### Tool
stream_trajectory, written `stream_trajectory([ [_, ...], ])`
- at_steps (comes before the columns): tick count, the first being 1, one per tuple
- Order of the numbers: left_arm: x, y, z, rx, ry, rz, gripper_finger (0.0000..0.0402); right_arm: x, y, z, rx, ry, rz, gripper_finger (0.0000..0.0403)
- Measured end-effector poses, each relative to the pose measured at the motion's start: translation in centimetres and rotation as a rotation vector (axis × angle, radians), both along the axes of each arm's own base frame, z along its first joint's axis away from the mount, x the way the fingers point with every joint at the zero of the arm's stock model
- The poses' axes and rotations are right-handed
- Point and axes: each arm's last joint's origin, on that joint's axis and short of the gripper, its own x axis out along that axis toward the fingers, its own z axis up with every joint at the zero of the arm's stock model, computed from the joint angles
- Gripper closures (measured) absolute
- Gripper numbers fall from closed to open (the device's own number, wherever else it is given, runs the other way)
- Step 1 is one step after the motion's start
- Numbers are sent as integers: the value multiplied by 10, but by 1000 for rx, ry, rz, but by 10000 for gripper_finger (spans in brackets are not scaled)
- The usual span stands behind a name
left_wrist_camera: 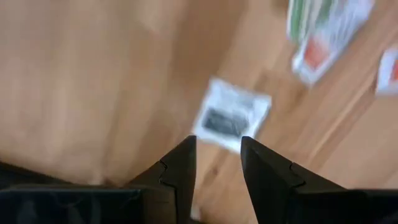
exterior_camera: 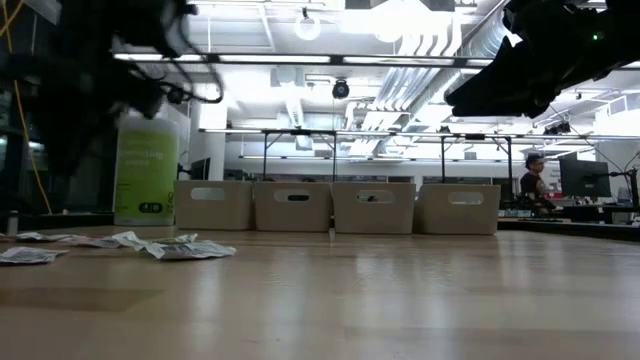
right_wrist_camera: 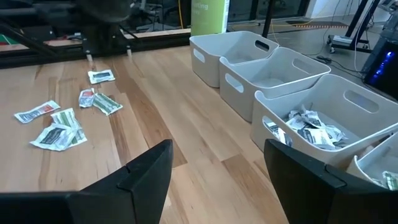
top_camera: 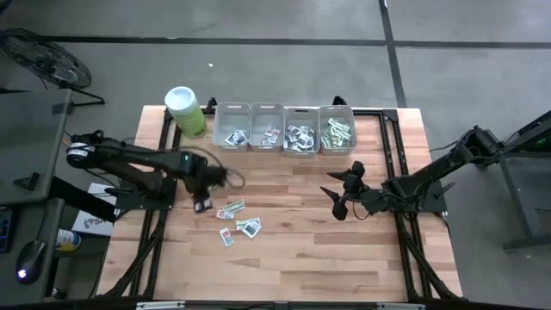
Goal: Pick & Place First Aid Supplies
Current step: Put the towelette pack into the middle right gray bin
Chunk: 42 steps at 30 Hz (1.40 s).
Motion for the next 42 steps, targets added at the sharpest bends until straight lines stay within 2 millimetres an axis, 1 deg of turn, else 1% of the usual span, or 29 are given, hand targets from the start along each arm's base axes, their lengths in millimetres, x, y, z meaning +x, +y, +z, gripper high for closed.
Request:
stream_trajectory([
  [3,-7,-16,-12,-16,38,-45,278,0,0,1,3,-7,0,155],
  [6,-11,-27,-19,-5,40,-68,278,0,0,1,3,-7,0,155],
  [10,-8,-39,-21,2,-19,-141,278,1,0,2,4,-17,0,155],
  [16,-12,-56,-21,89,-60,-300,275,1,0,3,-10,-24,0,155],
  [18,-13,-60,-21,105,-64,-323,268,1,0,3,-16,-22,1,155],
  [21,-15,-66,-22,123,-69,-352,246,1,0,3,-25,-18,1,155],
  [25,-15,-70,-26,152,-55,-345,211,1,0,3,-50,-7,10,155],
  [28,-11,-71,-31,157,-34,-327,198,1,0,3,-55,-5,12,155],
  [32,-5,-74,-41,179,-7,-329,201,1,0,4,-62,-3,15,155],
  [42,4,-78,-63,193,77,-326,232,2,0,4,-58,-12,12,155],
])
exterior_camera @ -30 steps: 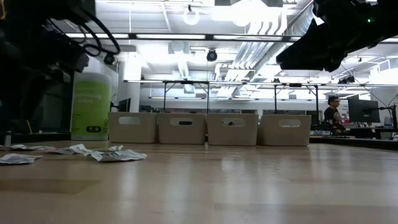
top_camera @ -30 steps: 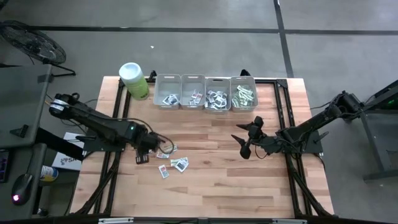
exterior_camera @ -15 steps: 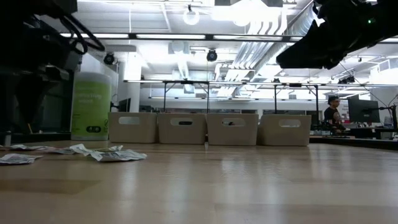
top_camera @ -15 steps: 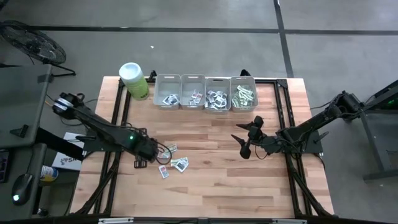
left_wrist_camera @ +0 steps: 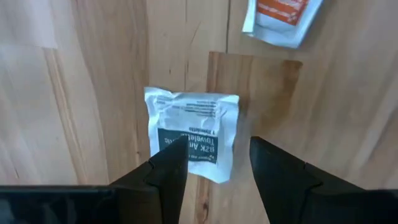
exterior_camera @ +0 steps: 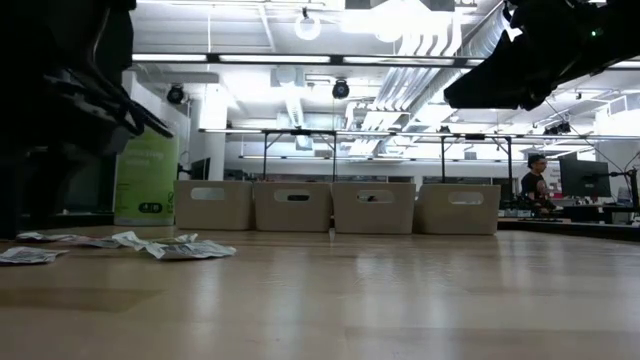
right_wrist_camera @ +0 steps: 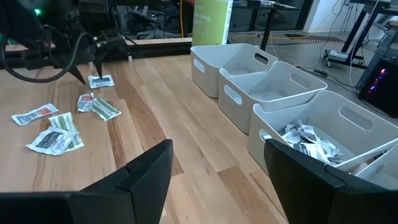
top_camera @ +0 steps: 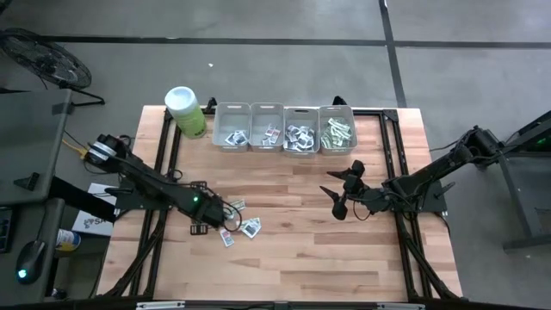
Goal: Pick & Place First Aid Supplies
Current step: Put the towelette pack into the middle right gray bin
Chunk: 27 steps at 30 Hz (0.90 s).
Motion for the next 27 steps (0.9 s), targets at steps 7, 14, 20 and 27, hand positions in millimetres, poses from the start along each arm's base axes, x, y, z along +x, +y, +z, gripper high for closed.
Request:
stream_trajectory([
  [7,10,15,-8,1,-9,61,246,1,0,2,-8,-9,4,155],
  [14,0,33,-27,-122,37,152,258,1,1,3,-12,-17,13,155],
  [20,-1,34,-28,-122,43,209,295,1,1,3,-14,-15,14,155],
  [27,-1,34,-27,-109,45,259,383,1,1,2,-8,-12,17,155],
])
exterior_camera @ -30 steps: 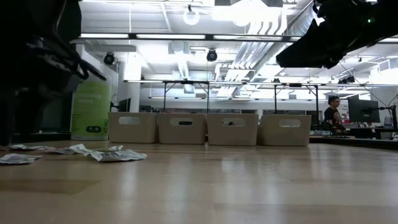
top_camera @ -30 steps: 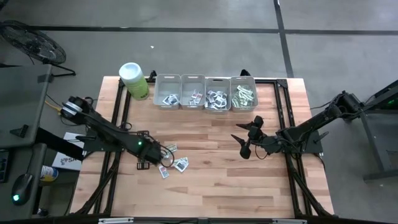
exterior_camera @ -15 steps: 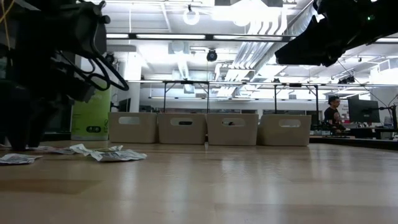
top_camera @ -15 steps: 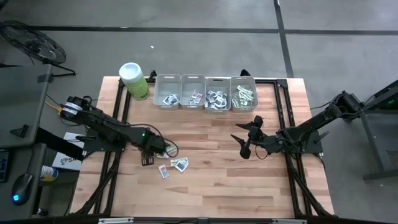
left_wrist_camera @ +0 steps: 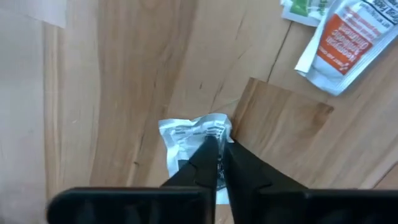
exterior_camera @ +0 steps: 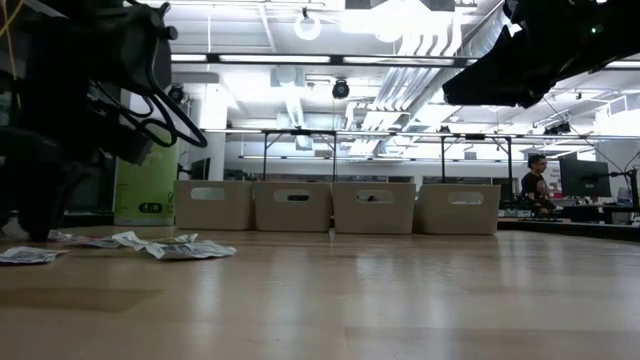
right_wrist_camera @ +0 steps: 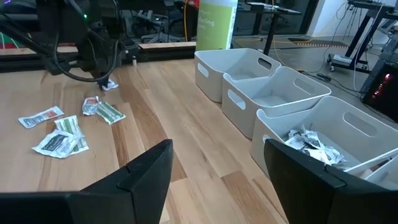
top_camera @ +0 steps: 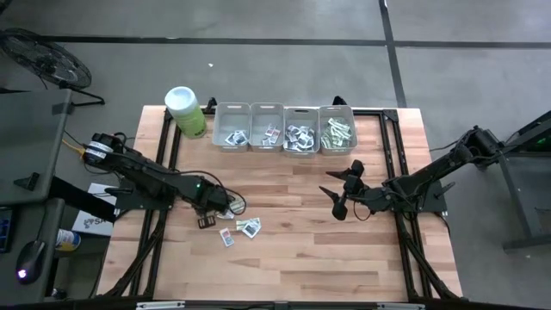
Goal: Pick & Place First Aid Supplies
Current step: Put the towelette pack into the middle right gray bin
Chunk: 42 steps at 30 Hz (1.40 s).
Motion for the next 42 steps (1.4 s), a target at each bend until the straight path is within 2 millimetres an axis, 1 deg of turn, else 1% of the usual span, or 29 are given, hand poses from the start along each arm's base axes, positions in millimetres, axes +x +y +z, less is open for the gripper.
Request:
stream_trajectory([
  [2,0,0,0,1,2,2,395,0,0,0,-1,4,0,155],
  [5,2,-1,4,0,0,3,394,-1,-1,-1,-20,12,-37,155],
  [9,14,-3,23,29,-20,-2,399,-3,-5,1,-30,-38,-180,155],
  [10,16,-3,28,40,-17,-10,399,-3,-5,1,-30,-45,-194,155],
  [12,27,-6,40,42,-79,-36,400,-3,-5,2,-32,-54,-209,155],
  [17,41,-8,60,81,-156,-89,401,-5,-7,12,-71,-100,-274,155],
  [19,46,-8,67,95,-185,-104,401,-5,-8,17,-71,-119,-252,155],
  [22,52,-9,76,107,-219,-123,401,-6,-7,23,-51,-130,-126,155],
  [26,59,-10,87,150,-277,-154,401,-8,-6,24,-33,-120,-48,155],
  [30,69,-10,97,226,-366,-197,401,-9,-6,17,31,-97,-54,155],
  [34,83,-12,105,288,-507,-244,401,-10,-7,10,88,-68,-75,155],
  [39,96,-14,112,352,-644,-312,401,-10,-6,9,100,-61,-47,155],
  [42,100,-14,116,392,-690,-324,401,-10,-5,9,109,-55,-21,155],
])
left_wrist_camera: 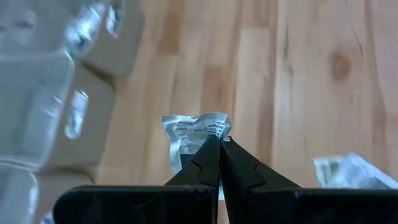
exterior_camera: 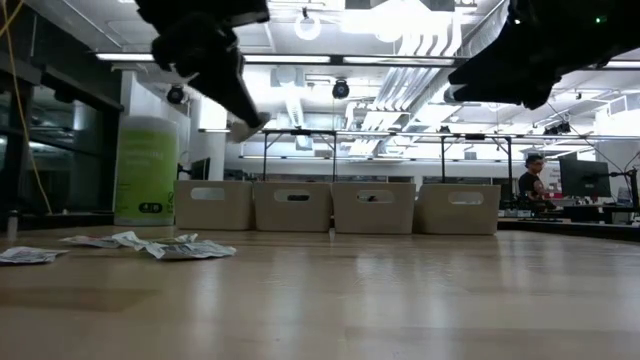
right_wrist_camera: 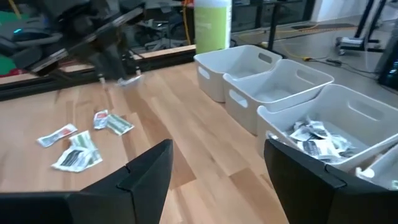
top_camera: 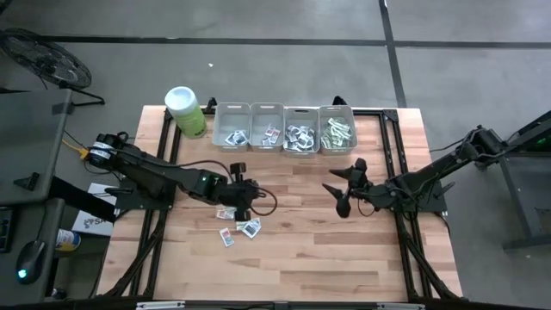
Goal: Pick & Place First Aid Supplies
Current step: Put the towelette pack into the middle right gray bin
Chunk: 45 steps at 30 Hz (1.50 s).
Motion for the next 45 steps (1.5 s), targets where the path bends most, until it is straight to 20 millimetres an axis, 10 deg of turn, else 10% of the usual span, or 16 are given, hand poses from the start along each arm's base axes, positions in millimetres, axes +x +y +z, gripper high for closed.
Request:
stream_trajectory([
  [10,20,22,17,148,-187,18,401,-1,-1,0,-24,2,-43,155],
  [23,54,131,21,-35,-462,-182,401,-4,-6,1,-82,-24,-230,155],
  [45,91,240,-13,-567,-687,379,401,-4,-6,0,-88,-14,-231,155],
])
